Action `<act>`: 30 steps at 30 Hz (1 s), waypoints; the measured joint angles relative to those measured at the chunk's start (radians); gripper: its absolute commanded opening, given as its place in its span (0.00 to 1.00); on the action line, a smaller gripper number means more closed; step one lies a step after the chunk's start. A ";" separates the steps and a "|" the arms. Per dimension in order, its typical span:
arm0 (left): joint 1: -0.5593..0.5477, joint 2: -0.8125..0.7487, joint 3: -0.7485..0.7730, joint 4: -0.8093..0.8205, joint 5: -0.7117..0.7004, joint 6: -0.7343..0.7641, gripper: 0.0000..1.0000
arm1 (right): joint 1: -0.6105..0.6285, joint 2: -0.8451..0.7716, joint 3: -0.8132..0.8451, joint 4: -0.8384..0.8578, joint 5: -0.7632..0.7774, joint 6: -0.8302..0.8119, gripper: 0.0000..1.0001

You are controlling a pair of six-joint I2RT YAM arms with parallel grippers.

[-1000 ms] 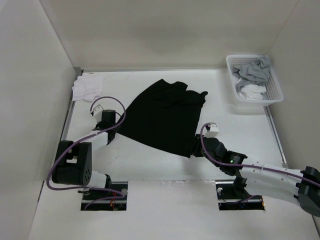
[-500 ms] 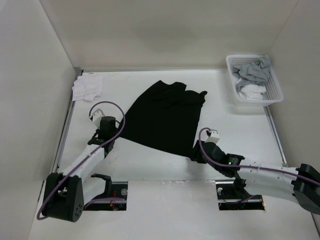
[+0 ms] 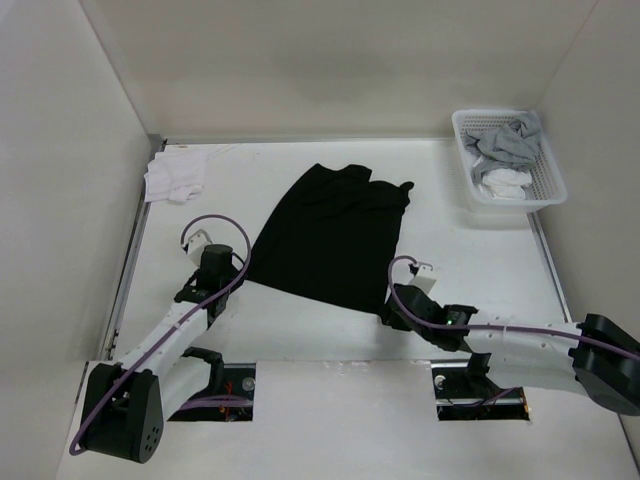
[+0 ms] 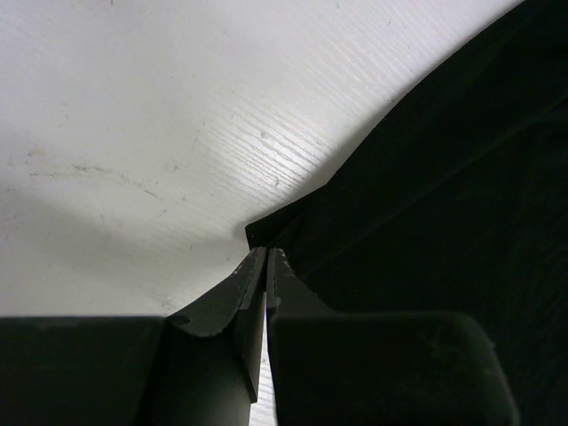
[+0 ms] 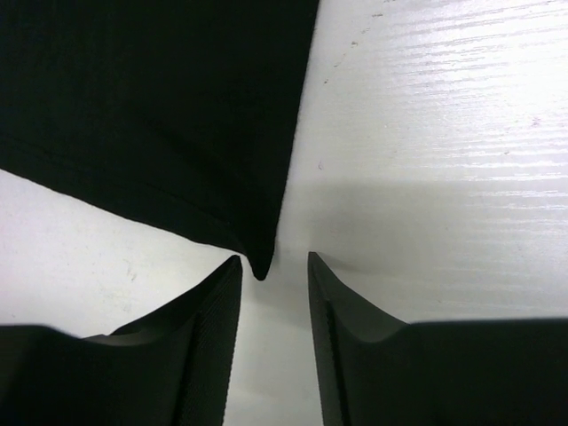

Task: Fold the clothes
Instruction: Flatten the tank top out

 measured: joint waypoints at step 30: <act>-0.026 -0.362 0.690 -0.102 0.016 0.007 0.01 | 0.051 -0.376 0.790 -0.150 0.367 -0.560 0.00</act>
